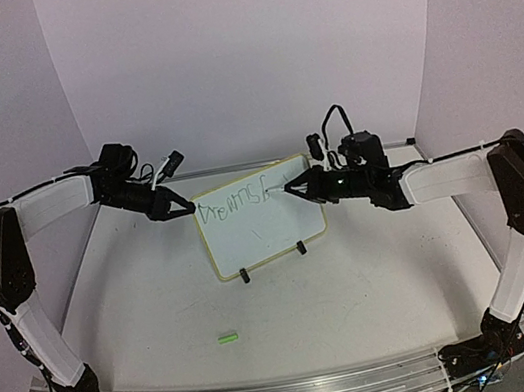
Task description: Write a sentence on the whiteboard
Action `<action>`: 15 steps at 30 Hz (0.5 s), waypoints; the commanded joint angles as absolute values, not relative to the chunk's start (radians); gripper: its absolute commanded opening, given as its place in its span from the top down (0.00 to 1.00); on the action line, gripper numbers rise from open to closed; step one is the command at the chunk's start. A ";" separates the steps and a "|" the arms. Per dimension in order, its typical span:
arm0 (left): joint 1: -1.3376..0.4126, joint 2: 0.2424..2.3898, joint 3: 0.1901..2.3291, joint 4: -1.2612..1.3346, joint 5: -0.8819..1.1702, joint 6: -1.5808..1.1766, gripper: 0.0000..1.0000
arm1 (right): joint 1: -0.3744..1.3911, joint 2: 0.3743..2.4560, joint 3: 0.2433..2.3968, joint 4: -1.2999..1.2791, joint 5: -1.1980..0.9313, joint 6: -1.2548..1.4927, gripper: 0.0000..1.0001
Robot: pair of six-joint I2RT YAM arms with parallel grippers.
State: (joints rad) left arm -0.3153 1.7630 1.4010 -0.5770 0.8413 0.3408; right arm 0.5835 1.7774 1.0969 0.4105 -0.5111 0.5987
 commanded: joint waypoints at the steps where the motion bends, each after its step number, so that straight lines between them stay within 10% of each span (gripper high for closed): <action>1: -0.332 1.778 1.410 -0.636 0.787 0.369 1.00 | 0.583 1.754 1.098 0.441 -0.464 0.596 1.00; 15: -0.331 1.778 1.410 -0.635 0.788 0.369 1.00 | 0.583 1.787 1.118 0.394 -0.419 0.585 1.00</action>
